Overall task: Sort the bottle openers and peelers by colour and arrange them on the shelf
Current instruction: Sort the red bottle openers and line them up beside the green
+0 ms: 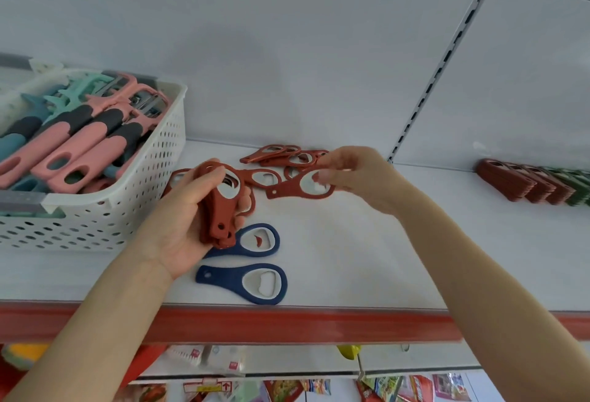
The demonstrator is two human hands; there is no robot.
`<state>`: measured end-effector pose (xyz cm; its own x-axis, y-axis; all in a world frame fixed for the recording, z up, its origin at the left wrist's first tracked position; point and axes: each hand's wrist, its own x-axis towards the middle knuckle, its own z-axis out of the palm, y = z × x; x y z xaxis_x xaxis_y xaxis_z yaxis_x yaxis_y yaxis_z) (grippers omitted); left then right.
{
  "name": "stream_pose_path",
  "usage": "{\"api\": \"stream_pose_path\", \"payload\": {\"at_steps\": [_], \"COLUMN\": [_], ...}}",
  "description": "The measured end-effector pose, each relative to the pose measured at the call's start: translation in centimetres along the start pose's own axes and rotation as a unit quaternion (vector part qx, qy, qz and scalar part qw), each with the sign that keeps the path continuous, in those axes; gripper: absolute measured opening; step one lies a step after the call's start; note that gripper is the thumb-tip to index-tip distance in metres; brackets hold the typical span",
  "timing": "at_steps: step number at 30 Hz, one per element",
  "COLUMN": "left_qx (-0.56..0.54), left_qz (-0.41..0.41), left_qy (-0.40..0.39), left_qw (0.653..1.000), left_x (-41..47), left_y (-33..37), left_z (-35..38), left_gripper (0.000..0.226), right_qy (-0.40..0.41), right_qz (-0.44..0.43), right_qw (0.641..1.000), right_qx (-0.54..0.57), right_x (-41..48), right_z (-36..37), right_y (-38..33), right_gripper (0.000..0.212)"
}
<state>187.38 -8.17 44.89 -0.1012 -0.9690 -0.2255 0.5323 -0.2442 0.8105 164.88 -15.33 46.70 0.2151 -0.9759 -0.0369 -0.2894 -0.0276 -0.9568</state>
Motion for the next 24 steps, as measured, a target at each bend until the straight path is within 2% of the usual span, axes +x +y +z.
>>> {"api": "stream_pose_path", "payload": {"at_steps": [2,5,7,9,10,12,14,16,18,20,22,24], "left_qx": [0.021,0.032,0.029,0.025,0.023,0.021,0.021,0.025,0.026,0.022,0.012,-0.007], "left_qz": [-0.012,-0.052,-0.071,-0.080,-0.082,-0.074,-0.062,-0.050,-0.042,-0.035,-0.034,-0.040], "left_qy": [-0.008,-0.057,-0.078,-0.090,-0.089,-0.079,-0.071,-0.064,-0.055,-0.047,-0.036,-0.021], "left_qw": [1.000,0.997,0.994,0.992,0.992,0.994,0.995,0.996,0.997,0.998,0.999,0.999], "left_x": [0.1,-0.2,-0.4,-0.7,-0.8,-0.9,-1.0,-1.0,-1.0,-0.9,-0.8,-0.6], "left_y": [0.2,0.1,-0.2,-0.3,-0.3,-0.2,-0.1,-0.1,-0.2,-0.3,-0.3,-0.4], "left_z": [0.1,0.7,1.1,1.1,0.9,0.3,0.0,0.0,0.1,0.2,0.2,0.2], "left_gripper": [0.023,0.033,0.037,0.039,0.040,0.042,0.044,0.044,0.043,0.041,0.039,0.039], "right_qy": [-0.062,-0.150,-0.172,-0.141,-0.105,-0.043,-0.062,-0.080,-0.059,-0.018,0.039,0.092], "right_qz": [0.006,-0.007,-0.025,-0.049,-0.062,-0.087,-0.089,-0.092,-0.089,-0.088,-0.087,-0.073], "right_qw": [0.995,0.987,0.985,0.989,0.991,0.973,0.916,0.881,0.885,0.916,0.959,0.986], "right_qx": [0.077,0.048,0.004,-0.023,-0.055,-0.210,-0.387,-0.458,-0.452,-0.390,-0.268,-0.118], "right_x": [-0.3,-0.5,-0.1,0.9,1.6,2.9,3.9,4.3,4.4,4.4,4.2,3.5], "right_z": [-0.4,1.6,3.7,5.0,5.3,5.5,5.9,6.5,6.6,6.0,4.9,3.3], "right_y": [-1.5,-3.2,-3.6,-3.6,-3.5,-2.6,-1.0,0.1,0.6,0.6,0.5,-0.3], "right_gripper": [0.017,0.017,0.016,0.012,0.008,0.010,0.014,0.018,0.028,0.028,0.020,0.014]}}
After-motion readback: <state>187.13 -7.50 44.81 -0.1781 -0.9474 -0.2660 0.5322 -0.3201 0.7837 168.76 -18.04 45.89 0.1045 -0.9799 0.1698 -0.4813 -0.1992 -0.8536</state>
